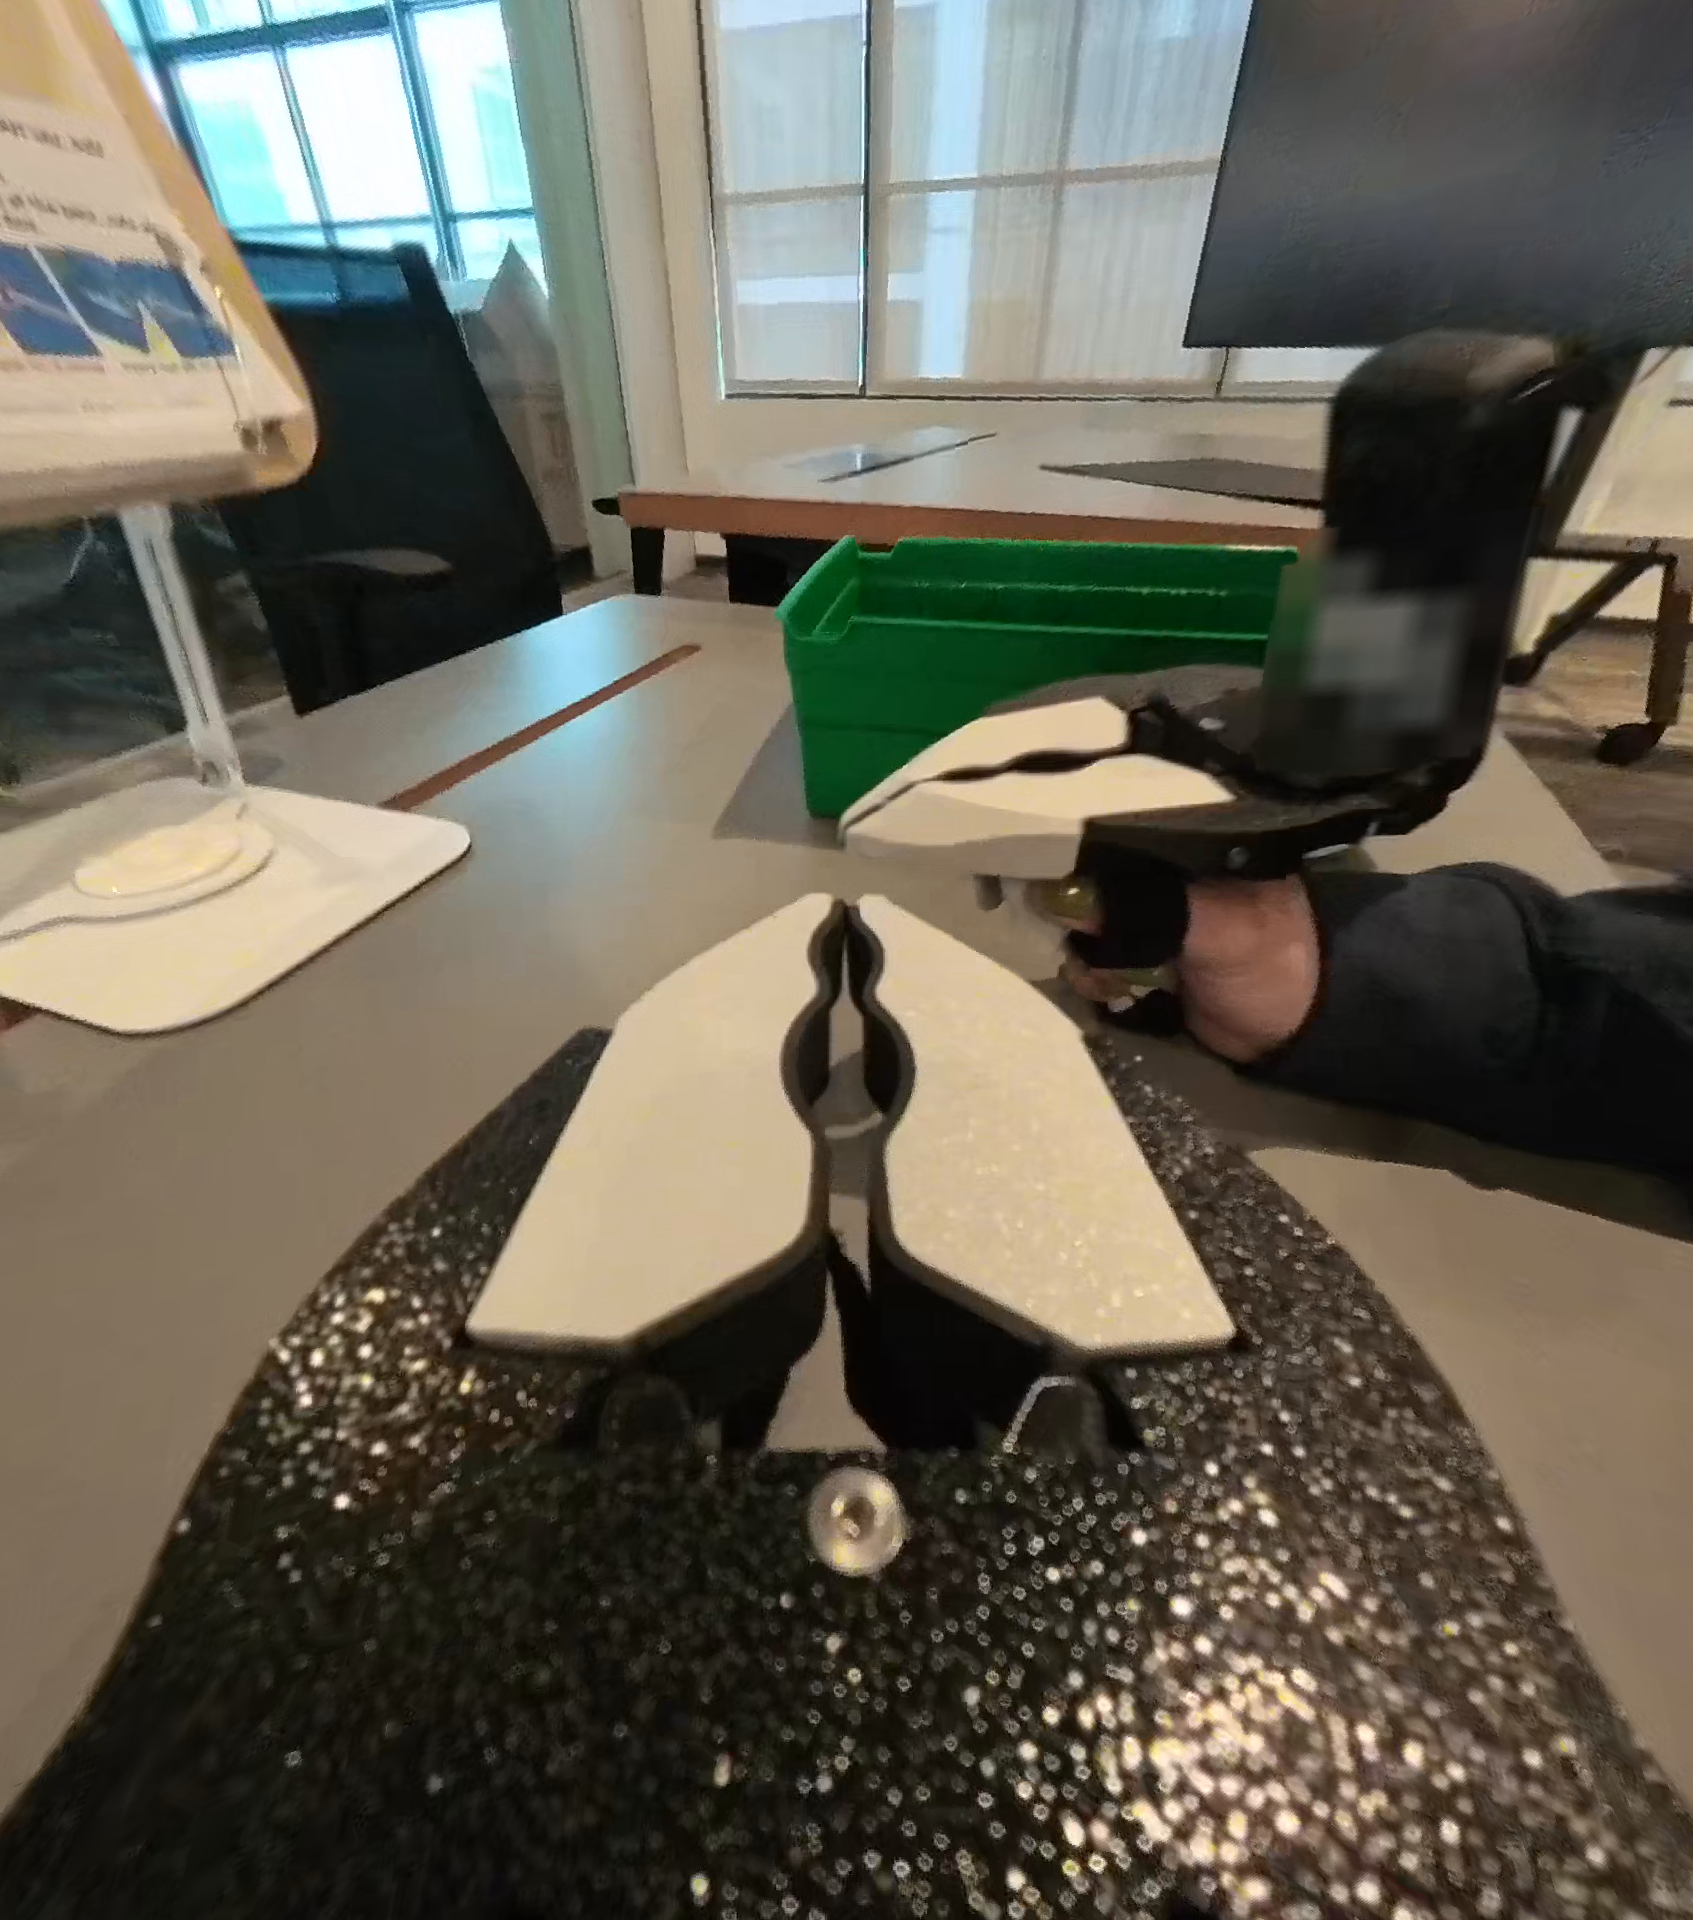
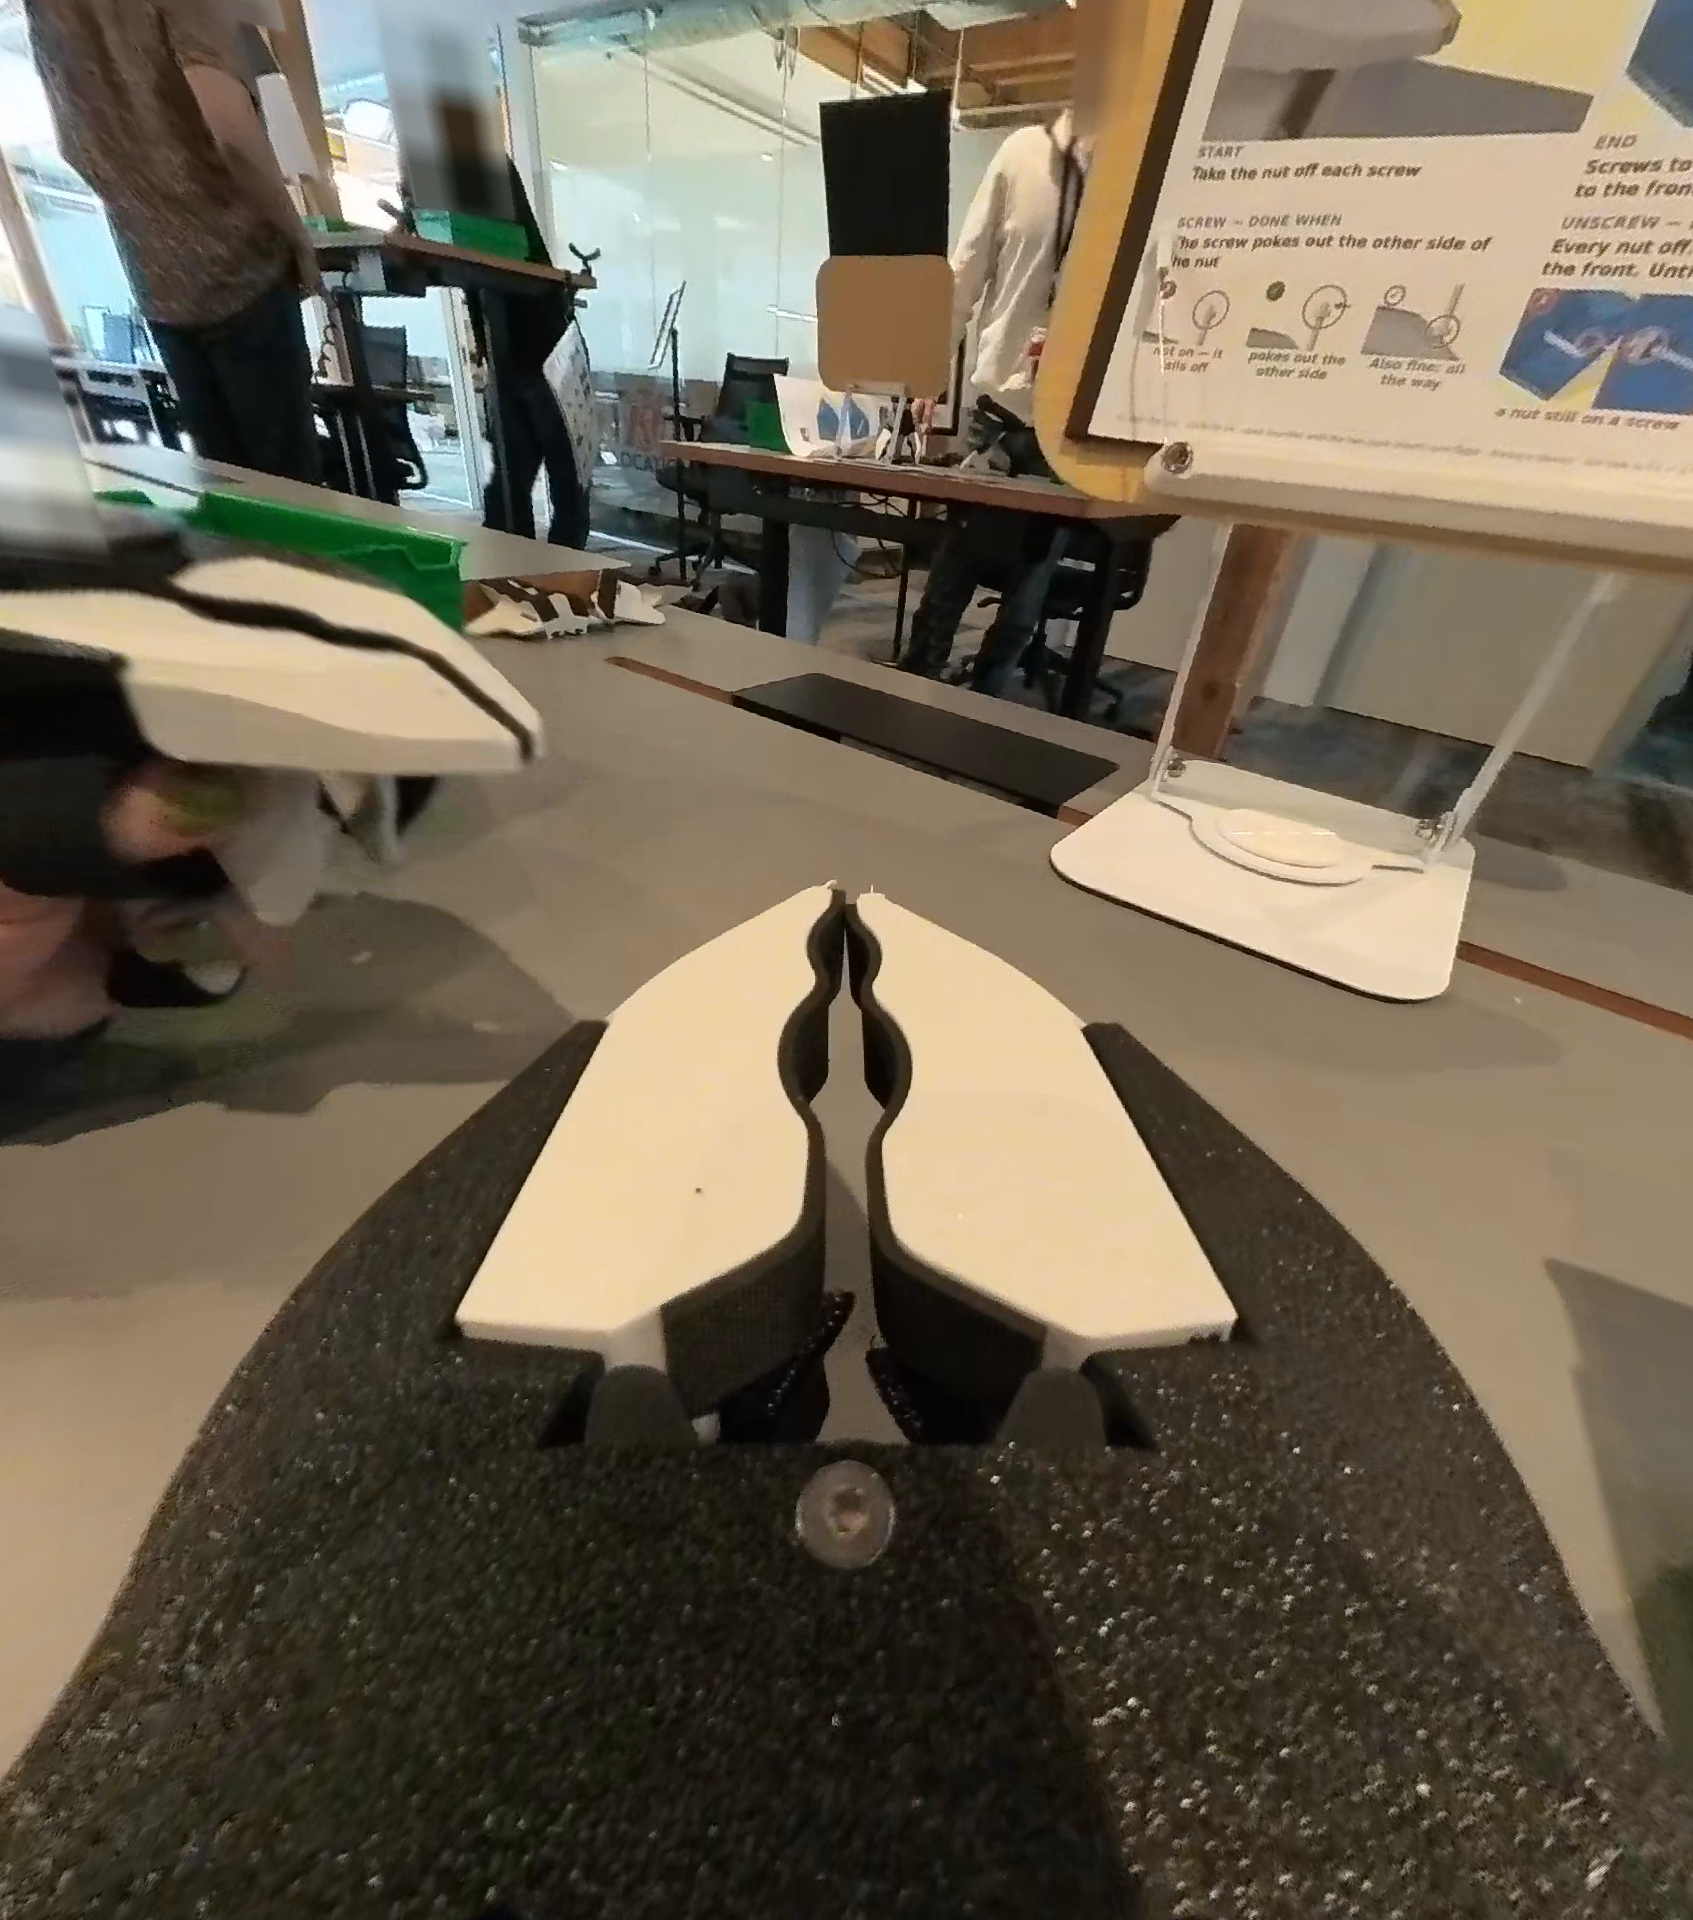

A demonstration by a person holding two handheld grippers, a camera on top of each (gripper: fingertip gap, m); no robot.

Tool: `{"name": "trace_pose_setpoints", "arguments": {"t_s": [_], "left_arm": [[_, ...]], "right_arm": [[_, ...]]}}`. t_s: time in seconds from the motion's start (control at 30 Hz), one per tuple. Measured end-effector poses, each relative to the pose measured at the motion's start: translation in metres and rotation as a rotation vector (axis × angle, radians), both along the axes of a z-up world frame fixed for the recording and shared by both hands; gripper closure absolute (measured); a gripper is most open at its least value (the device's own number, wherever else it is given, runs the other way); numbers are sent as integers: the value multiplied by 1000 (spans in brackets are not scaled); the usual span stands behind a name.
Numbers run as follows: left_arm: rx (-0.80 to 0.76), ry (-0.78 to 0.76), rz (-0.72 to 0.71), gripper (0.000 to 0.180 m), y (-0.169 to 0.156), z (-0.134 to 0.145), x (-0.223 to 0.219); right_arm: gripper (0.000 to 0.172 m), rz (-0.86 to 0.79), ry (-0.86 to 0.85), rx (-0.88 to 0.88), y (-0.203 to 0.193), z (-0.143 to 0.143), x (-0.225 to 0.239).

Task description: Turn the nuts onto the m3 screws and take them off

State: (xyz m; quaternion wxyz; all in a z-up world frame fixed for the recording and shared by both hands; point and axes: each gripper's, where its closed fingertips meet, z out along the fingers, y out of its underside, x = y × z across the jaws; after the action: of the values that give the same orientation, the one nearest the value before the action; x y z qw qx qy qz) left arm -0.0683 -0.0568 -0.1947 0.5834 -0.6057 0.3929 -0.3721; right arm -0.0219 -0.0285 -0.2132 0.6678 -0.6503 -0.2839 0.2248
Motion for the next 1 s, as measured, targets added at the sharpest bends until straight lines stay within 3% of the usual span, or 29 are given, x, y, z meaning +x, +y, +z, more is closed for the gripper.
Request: {"name": "trace_pose_setpoints", "arguments": {"t_s": [0.27,0.4,0.5,0.67,0.8,1.0], "left_arm": [[68,-56,226,180,-40,81,-54],[57,-8,433,180,-36,104,-127],[-46,35,621,180,-22,105,-199],[-480,110,893,180,7,57,-318],[-854,207,940,180,25,-2,-361],[-1131,416,1034,171,44,-65,-389]], "right_arm": [[172,31,44,-17,0,3,1],[172,55,62,-33,1,3,0],[172,63,85,-41,1,4,1],[172,73,122,-48,1,6,4],[172,84,126,-50,0,7,3],[172,108,108,-46,-2,6,-2]]}}
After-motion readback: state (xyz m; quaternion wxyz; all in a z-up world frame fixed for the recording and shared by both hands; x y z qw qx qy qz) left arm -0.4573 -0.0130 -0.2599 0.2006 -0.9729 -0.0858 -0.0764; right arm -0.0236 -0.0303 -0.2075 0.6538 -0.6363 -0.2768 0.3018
